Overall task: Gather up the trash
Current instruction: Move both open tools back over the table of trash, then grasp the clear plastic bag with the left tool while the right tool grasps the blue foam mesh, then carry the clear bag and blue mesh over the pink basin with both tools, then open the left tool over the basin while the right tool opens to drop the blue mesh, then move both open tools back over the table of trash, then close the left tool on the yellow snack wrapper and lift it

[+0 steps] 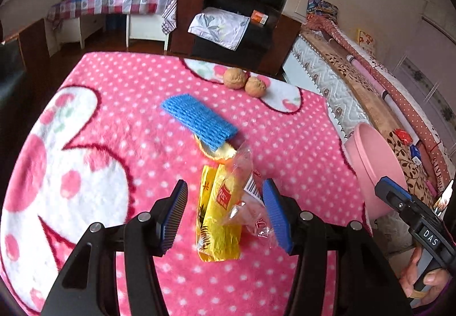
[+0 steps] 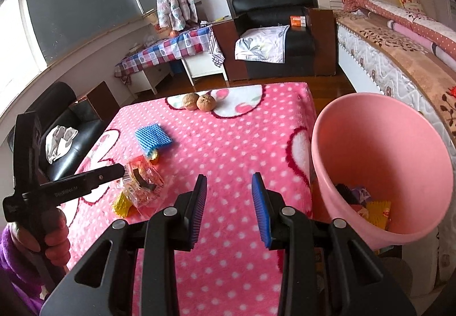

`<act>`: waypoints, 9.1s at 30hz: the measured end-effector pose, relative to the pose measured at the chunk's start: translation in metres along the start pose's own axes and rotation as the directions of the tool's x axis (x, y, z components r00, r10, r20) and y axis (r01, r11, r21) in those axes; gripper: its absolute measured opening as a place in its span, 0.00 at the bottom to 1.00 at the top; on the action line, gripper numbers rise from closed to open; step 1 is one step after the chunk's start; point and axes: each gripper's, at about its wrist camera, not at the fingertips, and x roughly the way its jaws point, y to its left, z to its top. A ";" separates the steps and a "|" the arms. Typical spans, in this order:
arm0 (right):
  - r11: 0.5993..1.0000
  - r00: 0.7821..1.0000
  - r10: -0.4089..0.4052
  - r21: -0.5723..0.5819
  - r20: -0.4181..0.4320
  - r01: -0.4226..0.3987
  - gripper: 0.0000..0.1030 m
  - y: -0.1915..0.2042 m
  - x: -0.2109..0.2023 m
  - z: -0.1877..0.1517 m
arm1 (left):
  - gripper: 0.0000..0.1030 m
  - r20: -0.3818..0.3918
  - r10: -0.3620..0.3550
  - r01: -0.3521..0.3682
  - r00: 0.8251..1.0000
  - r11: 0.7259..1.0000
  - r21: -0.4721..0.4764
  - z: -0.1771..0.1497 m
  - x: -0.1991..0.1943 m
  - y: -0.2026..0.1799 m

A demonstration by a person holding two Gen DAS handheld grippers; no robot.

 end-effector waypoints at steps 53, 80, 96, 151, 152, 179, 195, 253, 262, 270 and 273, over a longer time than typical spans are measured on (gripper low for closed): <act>0.927 0.957 0.134 -0.308 -0.258 -0.213 0.32 0.153 0.164 0.060 | 0.09 0.125 0.040 -0.016 0.991 0.983 -0.185 0.004 -0.050 0.097; 0.968 0.962 0.232 -0.065 -0.144 -0.243 0.15 0.088 0.099 0.070 | 0.09 0.143 0.012 0.008 0.990 0.991 -0.133 0.011 -0.054 0.064; 0.994 0.995 0.096 0.059 -0.020 -0.095 0.15 0.001 0.013 0.042 | 0.09 0.146 -0.117 0.112 0.982 0.993 0.047 0.023 -0.050 -0.038; 0.933 0.971 -0.238 0.286 0.030 0.220 0.15 -0.170 -0.044 -0.001 | 0.40 -0.001 -0.244 0.229 0.970 0.908 0.351 0.024 0.064 -0.264; 0.933 0.971 -0.238 0.286 0.029 0.220 0.15 -0.170 -0.044 -0.001 | 0.41 -0.001 -0.243 0.228 0.970 0.908 0.352 0.024 0.064 -0.264; 0.931 0.969 -0.242 0.292 0.049 0.217 0.36 -0.161 -0.047 0.001 | 0.53 0.021 -0.230 0.211 0.973 0.919 0.334 0.018 0.045 -0.247; 0.960 0.980 -0.191 0.220 0.059 0.174 0.36 -0.115 -0.049 0.002 | 0.53 0.093 -0.136 0.103 0.986 0.950 0.294 0.016 0.011 -0.211; 0.968 0.973 0.171 -0.156 -0.157 -0.195 0.36 0.096 0.083 0.019 | 0.13 -0.010 0.042 -0.042 0.999 0.998 -0.051 -0.025 0.000 0.032; 0.964 0.973 0.120 -0.211 -0.195 -0.161 0.36 0.113 0.126 0.030 | 0.13 0.011 0.072 -0.071 0.997 0.995 -0.074 -0.020 -0.003 0.046; 0.961 0.967 0.103 -0.226 -0.231 -0.157 0.36 0.122 0.154 0.033 | 0.13 0.019 0.114 -0.112 0.993 0.991 -0.078 -0.015 -0.004 0.048; 0.962 0.966 0.108 -0.219 -0.237 -0.161 0.36 0.123 0.160 0.030 | 0.13 0.020 0.115 -0.113 0.993 0.990 -0.080 -0.014 -0.004 0.049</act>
